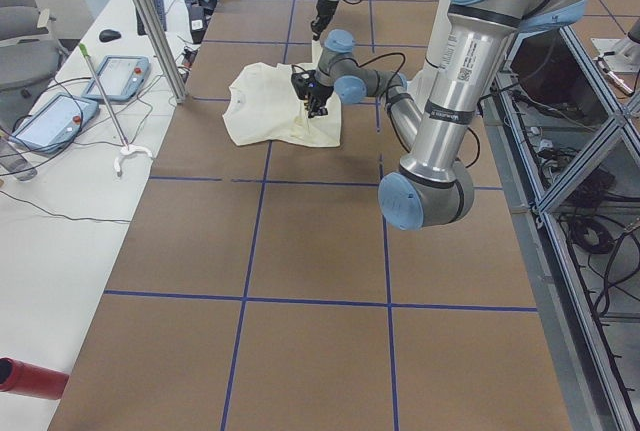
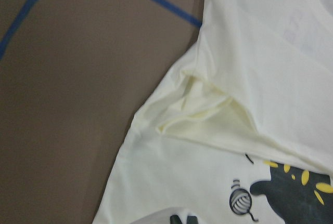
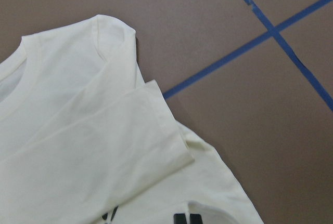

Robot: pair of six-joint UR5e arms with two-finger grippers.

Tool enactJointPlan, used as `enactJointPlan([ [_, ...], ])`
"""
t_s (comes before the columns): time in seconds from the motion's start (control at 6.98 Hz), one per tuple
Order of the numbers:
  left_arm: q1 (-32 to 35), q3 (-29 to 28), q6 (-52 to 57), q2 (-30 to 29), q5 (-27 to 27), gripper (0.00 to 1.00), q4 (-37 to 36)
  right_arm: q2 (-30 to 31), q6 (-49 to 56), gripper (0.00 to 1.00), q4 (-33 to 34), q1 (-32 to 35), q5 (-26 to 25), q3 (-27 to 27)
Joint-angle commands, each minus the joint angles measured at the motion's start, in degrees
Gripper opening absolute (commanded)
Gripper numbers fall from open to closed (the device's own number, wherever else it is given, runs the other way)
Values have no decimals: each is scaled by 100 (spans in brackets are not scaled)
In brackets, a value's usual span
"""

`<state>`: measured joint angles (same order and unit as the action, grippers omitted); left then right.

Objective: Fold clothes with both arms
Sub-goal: 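Lift the hem with both grippers and fold it toward the collar, then release the hem near the collar and raise both grippers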

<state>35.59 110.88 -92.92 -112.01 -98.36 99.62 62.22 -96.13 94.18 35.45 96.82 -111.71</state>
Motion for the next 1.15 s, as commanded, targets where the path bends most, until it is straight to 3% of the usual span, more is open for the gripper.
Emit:
enactJointPlan([
  [0.0, 640, -687, 343, -460, 1, 0, 40, -814, 540, 0, -240, 837, 571, 1392],
  [0.14, 738, -951, 354, -628, 10, 0, 101, -851, 604, 0, -1034, 1093, 774, 2033],
  [0.29, 782, -1467, 354, -917, 28, 0, 449, -1017, 595, 0, -1364, 1156, 785, 2492],
  [0.43, 783, -2238, 354, -1311, 437, 0, 688, -1245, 595, 0, -1376, 1166, 785, 2862],
  [0.72, 792, -3410, 354, -1508, 616, 0, 1818, -1527, 639, 0, -1681, 1148, 742, 3644],
  [1.0, 792, -3687, 337, -1726, 801, 0, 1885, -1537, 639, 0, -2262, 1148, 733, 4069],
])
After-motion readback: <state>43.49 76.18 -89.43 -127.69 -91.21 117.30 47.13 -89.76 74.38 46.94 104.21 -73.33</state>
